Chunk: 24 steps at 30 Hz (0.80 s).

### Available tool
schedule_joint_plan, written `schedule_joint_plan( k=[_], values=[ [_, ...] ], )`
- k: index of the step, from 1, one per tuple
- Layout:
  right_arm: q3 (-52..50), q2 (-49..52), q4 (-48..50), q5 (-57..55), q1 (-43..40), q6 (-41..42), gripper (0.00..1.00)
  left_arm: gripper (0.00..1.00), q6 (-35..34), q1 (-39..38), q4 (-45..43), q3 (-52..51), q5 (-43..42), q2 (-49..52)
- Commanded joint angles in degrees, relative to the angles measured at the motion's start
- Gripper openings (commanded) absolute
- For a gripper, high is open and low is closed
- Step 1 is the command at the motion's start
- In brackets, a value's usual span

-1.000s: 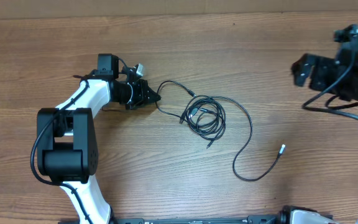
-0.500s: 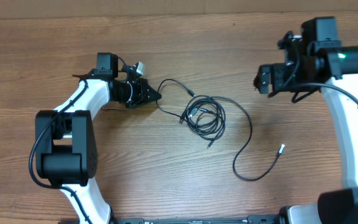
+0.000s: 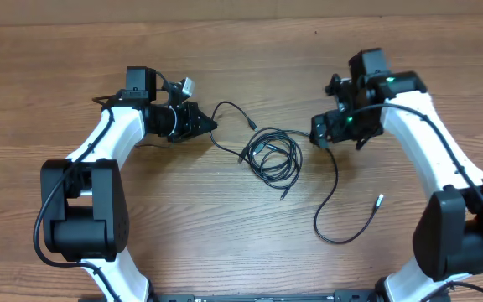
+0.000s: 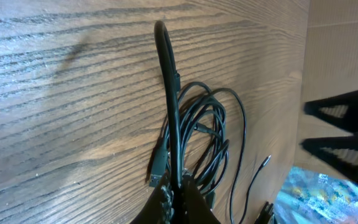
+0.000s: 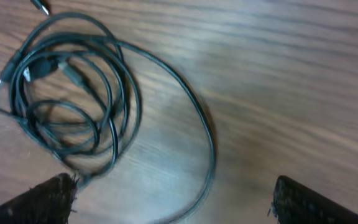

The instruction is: Untangle cables

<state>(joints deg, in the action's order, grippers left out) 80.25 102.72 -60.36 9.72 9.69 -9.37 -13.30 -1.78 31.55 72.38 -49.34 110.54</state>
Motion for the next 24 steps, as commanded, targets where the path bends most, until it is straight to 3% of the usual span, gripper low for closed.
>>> schedule_joint_plan(
  k=[1, 16, 24],
  values=[
    [-4.3, 0.2, 3.3, 1.6, 1.9, -0.5, 1.00, 0.04, 1.0, -0.2, 0.0, 0.6, -1.3, -1.6],
    [-17.3, 0.2, 19.5, -0.1, 4.2, -0.5, 1.00, 0.04, 0.9, -0.2, -0.1, 0.6, -1.3, -1.6],
    [-18.5, 0.3, 24.2, -11.5, 4.1, -0.6, 1.00, 0.04, 0.9, -0.2, -0.2, 0.6, -1.3, -1.6]
  ],
)
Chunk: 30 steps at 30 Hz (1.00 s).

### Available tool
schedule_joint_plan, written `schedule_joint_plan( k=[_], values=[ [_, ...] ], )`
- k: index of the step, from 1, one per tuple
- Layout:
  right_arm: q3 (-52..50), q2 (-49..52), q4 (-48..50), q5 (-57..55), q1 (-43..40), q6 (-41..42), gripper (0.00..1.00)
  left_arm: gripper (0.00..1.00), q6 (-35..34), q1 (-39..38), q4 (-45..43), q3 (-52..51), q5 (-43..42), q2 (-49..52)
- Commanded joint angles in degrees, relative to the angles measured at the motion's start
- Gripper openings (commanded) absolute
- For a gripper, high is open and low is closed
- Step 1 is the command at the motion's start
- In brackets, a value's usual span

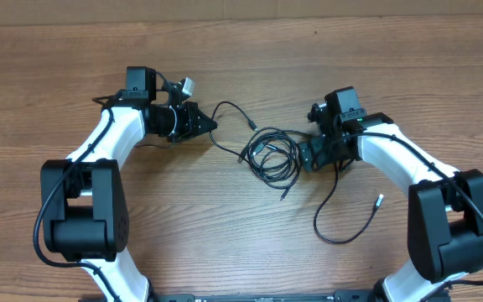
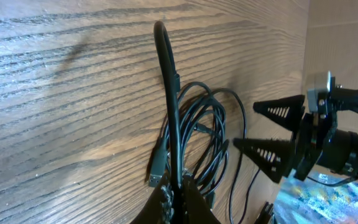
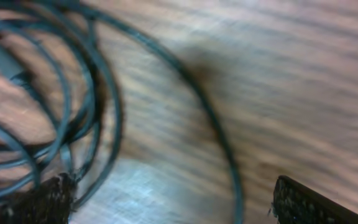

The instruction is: Untangle cables

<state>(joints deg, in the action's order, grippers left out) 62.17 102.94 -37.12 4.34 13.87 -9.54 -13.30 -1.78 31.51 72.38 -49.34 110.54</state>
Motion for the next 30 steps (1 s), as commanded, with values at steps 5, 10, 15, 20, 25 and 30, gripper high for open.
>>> schedule_joint_plan(
  k=[5, 10, 15, 20, 25, 30],
  values=[
    [-0.5, 0.1, 2.1, -5.9, -0.1, -0.4, 1.00, 0.04, 0.9, -0.2, -0.3, 0.6, -1.3, -1.6],
    [-2.0, 0.1, 3.7, -5.7, -0.1, -0.4, 0.95, 0.04, 0.9, -0.2, -0.3, 0.6, -1.3, -1.6],
    [-2.6, 1.1, 3.9, -5.7, -0.1, -0.4, 0.95, 0.04, 0.9, -0.2, -0.3, 0.6, -1.3, -1.6],
    [-2.6, 2.7, 4.3, -5.7, -0.1, 0.1, 0.93, 0.04, 0.9, -0.2, -0.3, 0.6, -1.3, -1.6],
    [-2.6, 3.6, 4.3, -5.7, -0.1, 0.5, 0.43, 0.04, 0.9, -0.1, -0.3, 0.6, -1.3, -1.6],
    [-2.6, 3.6, 4.7, -5.8, -0.1, 0.8, 0.04, 0.04, 0.9, -0.2, -0.7, 0.6, -1.3, -1.6]
  ],
)
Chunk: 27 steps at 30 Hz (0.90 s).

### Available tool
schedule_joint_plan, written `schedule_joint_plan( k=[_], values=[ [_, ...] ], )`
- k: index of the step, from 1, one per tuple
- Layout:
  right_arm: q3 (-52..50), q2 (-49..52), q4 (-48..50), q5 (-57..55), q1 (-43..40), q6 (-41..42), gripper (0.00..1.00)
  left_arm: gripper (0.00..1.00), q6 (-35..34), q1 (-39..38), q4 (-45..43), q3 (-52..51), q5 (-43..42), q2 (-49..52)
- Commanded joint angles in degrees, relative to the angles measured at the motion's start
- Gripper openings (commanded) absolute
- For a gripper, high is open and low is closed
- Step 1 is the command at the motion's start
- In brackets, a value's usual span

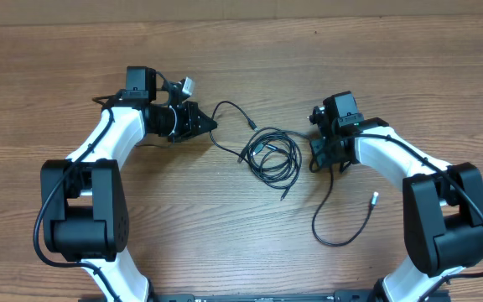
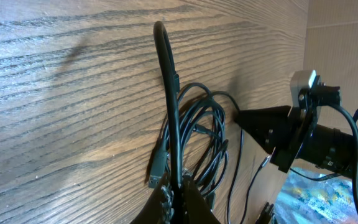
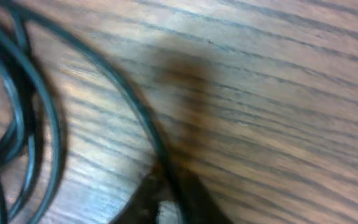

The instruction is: Untangle cables

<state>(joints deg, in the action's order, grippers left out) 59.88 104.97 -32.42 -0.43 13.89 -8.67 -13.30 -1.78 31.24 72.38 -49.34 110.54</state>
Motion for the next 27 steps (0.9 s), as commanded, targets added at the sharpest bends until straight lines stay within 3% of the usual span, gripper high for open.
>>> schedule_joint_plan(
  k=[1, 6, 13, 27],
  values=[
    [-0.3, 1.6, 0.1, -1.0, -0.1, 0.3, 0.04, 0.04, 0.9, -0.2, -0.4, 0.6, -1.3, -1.6],
    [-0.3, 1.6, 1.0, -1.6, -0.1, 1.2, 0.04, 0.04, 0.9, -0.2, -0.4, 0.6, -1.3, -1.6],
    [2.4, 1.4, -0.6, -14.0, -3.2, 7.8, 0.04, 0.04, 0.9, -0.2, -0.5, 0.6, -1.1, -1.6],
    [10.8, 1.1, -4.0, -13.4, -22.9, 14.9, 0.04, 0.04, 1.6, -0.1, 0.8, 0.6, 1.9, -1.6]
  ],
)
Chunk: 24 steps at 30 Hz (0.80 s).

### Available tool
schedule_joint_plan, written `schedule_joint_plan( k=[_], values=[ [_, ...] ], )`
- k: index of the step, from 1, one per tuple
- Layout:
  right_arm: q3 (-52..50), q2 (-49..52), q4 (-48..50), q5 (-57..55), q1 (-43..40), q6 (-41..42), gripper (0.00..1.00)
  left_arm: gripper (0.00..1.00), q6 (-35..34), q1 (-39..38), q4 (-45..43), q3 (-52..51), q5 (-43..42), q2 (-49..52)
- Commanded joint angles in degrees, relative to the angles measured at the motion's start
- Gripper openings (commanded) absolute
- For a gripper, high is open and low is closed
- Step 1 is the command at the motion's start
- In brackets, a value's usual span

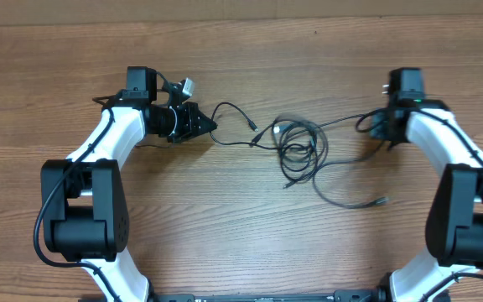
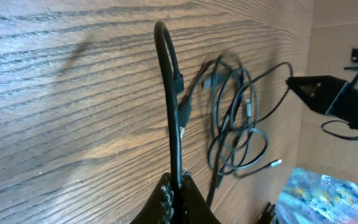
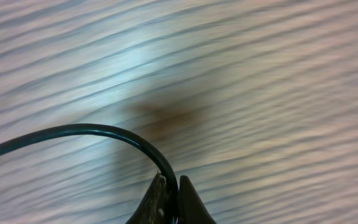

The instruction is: Untangle cables

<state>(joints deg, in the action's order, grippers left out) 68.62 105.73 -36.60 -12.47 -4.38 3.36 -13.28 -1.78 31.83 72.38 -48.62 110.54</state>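
A tangle of thin black cables (image 1: 298,149) lies mid-table, with a loose tail ending in a plug (image 1: 381,200) at the lower right. My left gripper (image 1: 210,126) is shut on one black cable (image 2: 170,93) at the tangle's left; the cable runs up from the jaws. My right gripper (image 1: 376,130) is shut on another black strand (image 3: 98,132) at the far right, which stretches back to the tangle (image 2: 232,118).
The wooden table (image 1: 241,243) carries nothing else near the cables. A small white tag (image 1: 186,85) sits on the left arm's wiring. Past the table's far edge the left wrist view shows a colourful surface (image 2: 303,199).
My right gripper, shut on a strand, has moved from beside the coil to the far right. The coil shifted right and spread open. The left gripper stayed put.
My left gripper held its cable end at the left throughout. My right gripper was open above the coil's right side, then lower over the strands, then shut on one. It now holds that strand far right, and the coil is pulled looser.
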Motion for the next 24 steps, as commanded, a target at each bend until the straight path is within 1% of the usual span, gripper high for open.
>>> schedule_joint_plan(
  k=[1, 5, 8, 16, 20, 24],
  values=[
    [2.2, 0.3, 0.1, -1.4, -6.0, 3.1, 0.04, 0.04, 1.6, -0.1, 0.2, 0.6, 1.2, -1.6],
    [2.4, 0.3, 0.3, -1.4, -11.5, 7.6, 0.04, 0.04, 1.5, -0.1, 0.2, 0.6, 1.2, -1.6],
    [2.4, 0.3, 0.3, -0.3, -15.4, 7.8, 0.03, 0.04, 1.6, -0.1, 0.4, 0.6, 1.2, -1.6],
    [2.4, 0.3, 0.3, -0.3, -23.3, 12.0, 0.04, 0.04, 1.6, -0.1, 0.9, 0.6, 1.3, -1.6],
    [2.4, 0.3, 0.2, 1.1, -25.4, 13.0, 0.04, 0.04, 1.5, -0.1, 1.1, 0.6, 2.1, -1.6],
    [2.4, 0.3, 0.3, 1.9, -25.6, 12.9, 0.04, 0.04, 1.5, -0.2, 1.5, 0.6, 3.8, -1.6]
  ],
)
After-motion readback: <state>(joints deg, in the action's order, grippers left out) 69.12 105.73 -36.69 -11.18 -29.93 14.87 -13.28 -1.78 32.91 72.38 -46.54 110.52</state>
